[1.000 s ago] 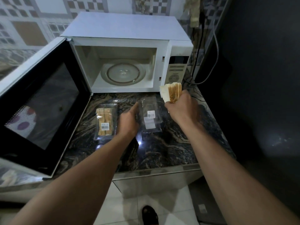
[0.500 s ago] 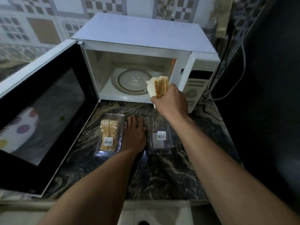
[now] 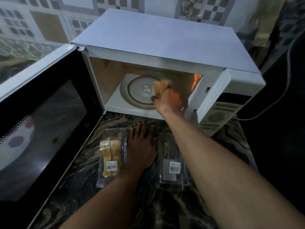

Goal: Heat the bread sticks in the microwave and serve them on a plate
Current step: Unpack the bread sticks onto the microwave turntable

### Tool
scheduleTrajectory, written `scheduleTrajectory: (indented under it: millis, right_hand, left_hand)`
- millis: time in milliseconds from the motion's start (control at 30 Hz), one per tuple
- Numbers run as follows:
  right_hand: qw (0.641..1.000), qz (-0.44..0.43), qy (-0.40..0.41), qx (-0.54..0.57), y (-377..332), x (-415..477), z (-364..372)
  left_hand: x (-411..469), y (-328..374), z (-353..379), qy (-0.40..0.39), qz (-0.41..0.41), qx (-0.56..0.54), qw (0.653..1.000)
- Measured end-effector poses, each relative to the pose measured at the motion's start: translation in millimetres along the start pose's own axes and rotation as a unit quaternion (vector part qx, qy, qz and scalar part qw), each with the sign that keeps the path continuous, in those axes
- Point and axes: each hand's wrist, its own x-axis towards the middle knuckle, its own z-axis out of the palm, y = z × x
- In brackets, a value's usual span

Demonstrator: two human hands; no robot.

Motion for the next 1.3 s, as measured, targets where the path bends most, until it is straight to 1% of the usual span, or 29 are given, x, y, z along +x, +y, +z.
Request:
scheduleTrajectory:
  millis: [133,233,333,400,500,600,700,800,900,1033,1167,1233,1300]
  right_hand:
    - [0.999,-0.009,-0.019,0.035,-4.7,21.2,15.5]
    - [0.997,-0.012,-0.014,0.076,-7.9,32.1,21.4]
    - [0.996,0.006,-0.005,0.093,-11.9,36.6,22.1]
    - [0.993,0.02,-0.016,0.113,-8.4,37.4,19.0]
    - [0.996,-0.003,-0.028,0.088,-3.7,30.3,11.3]
    - [0.999,-0.035,-0.016,0.017,-4.6,18.9,5.4]
    - [0.999,-0.042,-0.015,-0.006,-3.2,5.3,-1.6]
    - [0.997,-0.064,0.004,-0.03,1.3,-10.8,-9.1]
    - [0.996,-0.082,0.021,-0.029,3.5,-27.4,-15.7]
    - [0.993,-0.091,0.047,-0.062,3.9,-54.5,-24.7]
    - [0.993,-0.103,0.027,-0.056,3.6,-88.6,-36.4]
    - [0.991,-0.114,0.026,-0.058,4.5,-105.8,-37.7]
    - [0.99,-0.12,0.022,-0.064,5.3,-123.3,-36.5]
  left_hand:
    - [0.3,-1.6,2.3,0.014,0.002,-0.002,1.0]
    - [0.8,-1.1,2.4,0.018,-0.001,-0.011,1.0]
    - [0.8,-1.9,2.1,0.016,-0.004,-0.008,1.0]
    - [0.5,-1.7,1.8,0.017,-0.006,-0.008,1.0]
    - [1.8,-1.7,1.8,0.016,-0.004,-0.015,1.0]
    - [0.8,-1.8,0.7,0.005,-0.001,-0.01,1.0]
    - [-0.3,-1.4,-0.2,-0.009,-0.003,-0.004,1.0]
    - [-0.6,1.2,-3.1,-0.019,-0.004,-0.009,1.0]
    - [-7.5,7.1,-12.3,-0.048,-0.002,-0.008,0.999]
    - [-22.8,11.7,-24.3,-0.083,-0.004,-0.039,0.996]
    - [-41.3,10.6,-29.1,-0.105,0.016,-0.014,0.994]
    - [-57.3,12.7,-32.5,-0.108,0.023,-0.021,0.994]
    - [-76.4,13.7,-35.4,-0.09,0.03,-0.03,0.995]
